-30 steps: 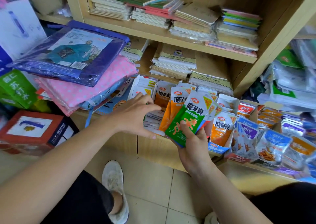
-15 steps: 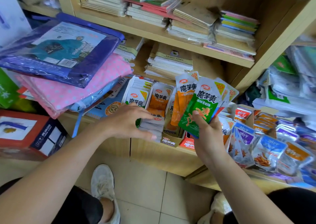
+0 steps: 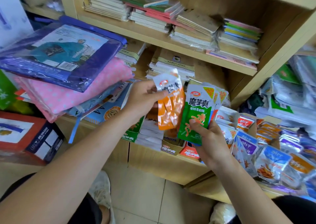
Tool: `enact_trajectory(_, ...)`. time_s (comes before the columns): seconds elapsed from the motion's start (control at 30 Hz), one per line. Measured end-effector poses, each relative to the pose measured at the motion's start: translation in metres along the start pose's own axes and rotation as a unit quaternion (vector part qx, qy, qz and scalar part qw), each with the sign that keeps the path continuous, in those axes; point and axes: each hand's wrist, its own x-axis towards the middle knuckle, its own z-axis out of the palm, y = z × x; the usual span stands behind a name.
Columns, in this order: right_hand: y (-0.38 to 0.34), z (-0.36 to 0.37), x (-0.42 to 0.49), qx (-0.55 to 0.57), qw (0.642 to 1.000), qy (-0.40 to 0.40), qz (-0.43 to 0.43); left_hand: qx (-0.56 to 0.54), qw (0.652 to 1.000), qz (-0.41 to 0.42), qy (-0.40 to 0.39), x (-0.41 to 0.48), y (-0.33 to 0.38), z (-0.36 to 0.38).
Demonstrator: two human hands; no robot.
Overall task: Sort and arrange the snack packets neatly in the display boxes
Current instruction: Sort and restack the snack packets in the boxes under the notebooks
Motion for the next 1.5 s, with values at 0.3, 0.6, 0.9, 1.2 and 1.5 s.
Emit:
enact_trajectory(0.3, -0.006, -0.026, 0.005, -0.03, 0.999, 0.033, -0.017, 0.279, 0.937, 0.155, 0.142, 0.002, -0.011, -0.016)
enact_trajectory(0.6, -0.001, -0.034, 0.005, -0.077, 0.996, 0.035, -0.041, 0.45, 0.888, 0.083, 0.047, -0.002, -0.03, -0.004)
enact_trajectory(0.9, 0.007, -0.039, 0.0, -0.105, 0.993, 0.025, -0.052, 0.41, 0.901, 0.114, -0.088, -0.046, -0.004, -0.024)
enact_trajectory(1.2, 0.009, -0.036, -0.001, -0.104, 0.993, 0.021, -0.058, 0.549, 0.808, 0.212, -0.016, -0.016, -0.017, -0.012)
enact_trajectory(1.5, 0.01, -0.035, 0.0, -0.112, 0.992, 0.024, -0.059, 0.517, 0.816, 0.238, 0.101, 0.014, -0.027, -0.013)
